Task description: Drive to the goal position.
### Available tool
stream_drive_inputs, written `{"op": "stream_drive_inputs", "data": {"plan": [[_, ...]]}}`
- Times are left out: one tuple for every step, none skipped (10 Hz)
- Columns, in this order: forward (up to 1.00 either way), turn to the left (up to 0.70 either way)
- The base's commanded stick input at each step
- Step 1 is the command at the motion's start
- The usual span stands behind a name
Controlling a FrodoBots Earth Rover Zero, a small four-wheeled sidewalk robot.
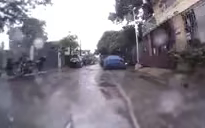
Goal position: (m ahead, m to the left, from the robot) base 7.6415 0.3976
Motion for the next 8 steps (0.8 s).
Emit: {"op": "stream_drive_inputs", "data": {"plan": [[1.00,0.00],[1.00,0.00],[1.00,0.00],[1.00,0.00],[1.00,0.00],[1.00,0.00],[1.00,0.00],[1.00,0.00]]}}
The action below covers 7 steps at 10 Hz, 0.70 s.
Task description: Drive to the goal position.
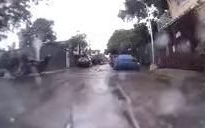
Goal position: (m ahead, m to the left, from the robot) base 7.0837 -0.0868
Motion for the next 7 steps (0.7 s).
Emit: {"op": "stream_drive_inputs", "data": {"plan": [[1.00,0.00],[1.00,0.00],[1.00,0.00],[1.00,0.00],[1.00,0.00],[1.00,0.00],[1.00,0.00]]}}
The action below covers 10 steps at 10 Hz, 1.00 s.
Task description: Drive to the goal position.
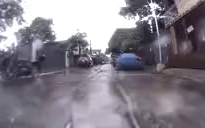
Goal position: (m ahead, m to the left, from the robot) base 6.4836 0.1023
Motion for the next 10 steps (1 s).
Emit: {"op": "stream_drive_inputs", "data": {"plan": [[1.00,0.00],[1.00,0.00],[1.00,0.00],[1.00,0.00],[1.00,0.00],[1.00,0.00],[1.00,0.00],[1.00,0.00],[1.00,-0.12],[1.00,-0.14]]}}
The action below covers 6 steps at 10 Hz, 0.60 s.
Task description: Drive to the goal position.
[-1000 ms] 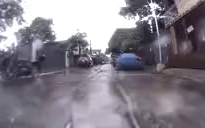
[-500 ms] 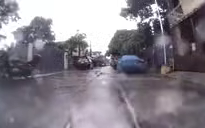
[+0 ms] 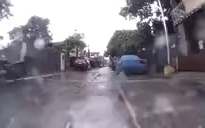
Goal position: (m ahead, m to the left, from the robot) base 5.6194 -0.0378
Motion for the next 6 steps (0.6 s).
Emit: {"op": "stream_drive_inputs", "data": {"plan": [[1.00,0.00],[1.00,0.00],[1.00,0.00],[1.00,0.00],[1.00,0.00],[1.00,0.00]]}}
